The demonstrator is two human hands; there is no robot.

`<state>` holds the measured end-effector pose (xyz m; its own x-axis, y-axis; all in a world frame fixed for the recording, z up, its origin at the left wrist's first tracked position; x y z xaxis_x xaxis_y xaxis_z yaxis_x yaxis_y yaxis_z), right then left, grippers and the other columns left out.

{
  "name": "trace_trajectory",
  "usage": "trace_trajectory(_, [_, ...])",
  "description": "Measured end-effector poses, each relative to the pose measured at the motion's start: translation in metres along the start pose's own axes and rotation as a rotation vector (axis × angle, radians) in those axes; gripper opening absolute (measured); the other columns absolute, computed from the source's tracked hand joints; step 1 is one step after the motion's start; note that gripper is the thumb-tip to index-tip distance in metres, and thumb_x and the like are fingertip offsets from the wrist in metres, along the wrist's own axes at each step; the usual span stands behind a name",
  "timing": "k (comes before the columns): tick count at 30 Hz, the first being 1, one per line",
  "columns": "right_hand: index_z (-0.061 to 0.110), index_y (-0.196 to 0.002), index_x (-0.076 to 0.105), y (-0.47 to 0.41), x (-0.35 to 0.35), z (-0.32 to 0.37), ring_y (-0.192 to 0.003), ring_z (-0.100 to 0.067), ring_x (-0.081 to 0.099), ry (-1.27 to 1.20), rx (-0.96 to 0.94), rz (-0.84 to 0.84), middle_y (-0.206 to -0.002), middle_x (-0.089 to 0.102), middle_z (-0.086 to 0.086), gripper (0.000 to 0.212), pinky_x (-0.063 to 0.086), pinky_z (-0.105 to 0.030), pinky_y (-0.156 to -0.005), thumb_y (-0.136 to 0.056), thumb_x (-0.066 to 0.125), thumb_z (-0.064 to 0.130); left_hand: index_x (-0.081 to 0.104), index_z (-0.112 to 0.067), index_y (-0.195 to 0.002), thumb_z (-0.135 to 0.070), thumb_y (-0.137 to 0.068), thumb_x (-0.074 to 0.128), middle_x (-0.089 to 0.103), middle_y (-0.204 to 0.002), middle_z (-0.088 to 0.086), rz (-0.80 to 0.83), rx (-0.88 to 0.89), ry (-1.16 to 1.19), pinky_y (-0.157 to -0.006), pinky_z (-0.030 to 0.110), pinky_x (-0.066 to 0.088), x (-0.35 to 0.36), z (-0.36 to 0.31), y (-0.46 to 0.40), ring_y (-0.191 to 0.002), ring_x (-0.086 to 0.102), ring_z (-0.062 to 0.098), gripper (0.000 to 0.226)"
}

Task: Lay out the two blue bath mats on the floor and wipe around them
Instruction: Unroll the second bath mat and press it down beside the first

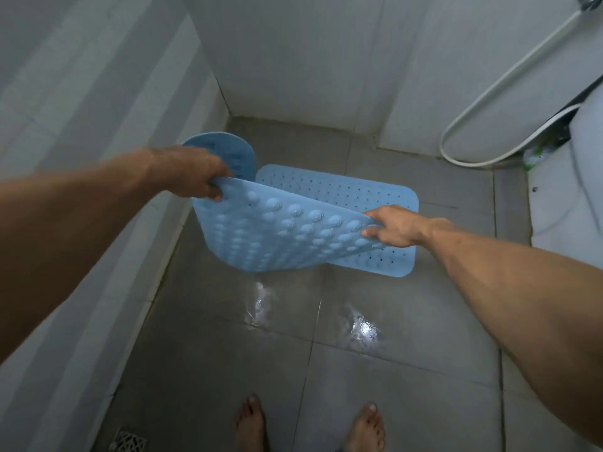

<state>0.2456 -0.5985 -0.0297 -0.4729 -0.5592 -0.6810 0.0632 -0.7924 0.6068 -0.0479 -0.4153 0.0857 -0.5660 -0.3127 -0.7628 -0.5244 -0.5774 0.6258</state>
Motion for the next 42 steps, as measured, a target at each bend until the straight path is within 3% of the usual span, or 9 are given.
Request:
trace_trajectory(5, [0.042, -0.122, 0.061, 0.018, -0.016, -0.005, -0.114, -0.027, 0.061, 0.024, 0.043, -0.218, -0.12, 0.069, 0.005, 0.033, 0.047, -0.042, -0.098, -0.097, 0.048, 0.06, 0.066, -0.012, -0.112, -0.024, -0.085, 0.06, 0.069, -0.111, 0.012, -0.084, -0.073, 0.083, -0.087, 0.037, 0.053, 0.061, 0.028, -0.013, -0.104, 0.065, 0.031, 0.031])
trace_trajectory(12, [0.03, -0.106, 0.063, 0.058, -0.037, -0.014, -0.078, -0.028, 0.066, 0.142, 0.165, -0.326, -0.069, 0.068, 0.0, 0.063, 0.054, -0.038, -0.076, -0.083, 0.043, 0.085, 0.067, -0.012, -0.112, -0.028, -0.089, 0.065, 0.07, -0.108, 0.016, -0.098, -0.033, 0.199, -0.082, 0.033, 0.05, 0.074, 0.041, -0.023, -0.1, 0.066, 0.031, 0.029])
trace_trajectory(18, [0.018, -0.076, 0.074, 0.068, 0.025, -0.045, -0.06, -0.017, 0.061, -0.068, 0.331, -0.075, -0.073, 0.072, -0.012, 0.065, 0.043, -0.026, -0.057, -0.074, 0.059, 0.081, 0.066, -0.017, -0.119, -0.048, -0.089, 0.065, 0.072, -0.104, 0.002, 0.417, -0.057, 0.394, -0.089, 0.036, 0.054, 0.12, 0.01, -0.029, -0.093, 0.068, 0.021, 0.044])
trace_trajectory(21, [0.02, -0.069, 0.071, 0.07, 0.078, -0.071, -0.064, -0.015, 0.063, -0.117, 0.395, 0.071, -0.074, 0.072, -0.004, 0.063, 0.044, -0.028, -0.062, -0.075, 0.059, 0.081, 0.07, -0.006, -0.111, -0.038, -0.086, 0.071, 0.076, -0.099, 0.011, 0.77, -0.11, 0.509, -0.079, 0.036, 0.06, 0.154, -0.019, -0.039, -0.091, 0.072, 0.028, 0.041])
trace_trajectory(25, [0.033, -0.063, 0.065, 0.051, 0.133, -0.105, -0.073, -0.001, 0.059, -0.128, 0.422, 0.191, -0.077, 0.063, 0.016, 0.045, 0.043, -0.028, -0.077, -0.081, 0.06, 0.074, 0.072, -0.006, -0.104, -0.031, -0.089, 0.069, 0.075, -0.102, 0.014, 0.93, -0.128, 0.499, -0.087, 0.045, 0.057, 0.194, -0.051, -0.071, -0.095, 0.071, 0.032, 0.03])
trace_trajectory(28, [0.037, -0.067, 0.067, 0.017, 0.165, -0.137, -0.081, -0.01, 0.063, -0.074, 0.421, 0.192, -0.081, 0.066, 0.013, 0.046, 0.046, -0.03, -0.085, -0.068, 0.061, 0.083, 0.071, -0.005, -0.11, -0.029, -0.087, 0.072, 0.073, -0.11, 0.014, 0.768, -0.12, 0.475, -0.096, 0.049, 0.052, 0.226, -0.071, -0.127, -0.101, 0.069, 0.033, 0.033])
trace_trajectory(32, [0.03, -0.106, 0.071, -0.057, 0.205, -0.203, -0.108, -0.024, 0.064, 0.014, 0.412, 0.04, -0.113, 0.071, 0.0, 0.1, 0.049, -0.039, -0.097, -0.045, 0.044, 0.105, 0.064, -0.011, -0.124, -0.048, -0.09, 0.064, 0.064, -0.128, 0.008, 0.354, -0.017, 0.188, -0.105, 0.042, 0.044, 0.269, -0.092, -0.219, -0.115, 0.06, 0.027, 0.05])
trace_trajectory(36, [0.026, -0.127, 0.058, -0.125, 0.226, -0.246, -0.121, -0.034, 0.056, 0.224, 0.461, -0.155, -0.132, 0.06, -0.013, 0.062, 0.044, -0.042, -0.094, -0.091, 0.044, 0.074, 0.06, -0.014, -0.121, -0.061, -0.089, 0.056, 0.061, -0.125, 0.012, 0.004, -0.027, 0.12, -0.095, 0.043, 0.047, 0.305, -0.101, -0.303, -0.11, 0.057, 0.031, 0.057])
trace_trajectory(42, [0.027, -0.112, 0.055, -0.182, 0.273, -0.321, -0.107, -0.031, 0.057, 0.183, 0.467, -0.228, -0.121, 0.062, -0.011, 0.041, 0.044, -0.039, -0.087, -0.097, 0.044, 0.063, 0.047, -0.021, -0.135, -0.067, -0.086, 0.055, 0.054, -0.136, 0.011, -0.036, -0.1, 0.15, -0.095, 0.039, 0.045, 0.375, -0.086, -0.376, -0.117, 0.055, 0.029, 0.068])
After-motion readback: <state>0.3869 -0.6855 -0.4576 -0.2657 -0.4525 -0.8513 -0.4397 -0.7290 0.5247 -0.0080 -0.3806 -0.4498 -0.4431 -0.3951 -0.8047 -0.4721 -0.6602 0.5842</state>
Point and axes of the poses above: each hand's wrist, its own y-axis away from the middle knuckle, its own x-axis out of the palm, z = x × y, the point moved 5 cm from there along -y, towards the middle knuckle
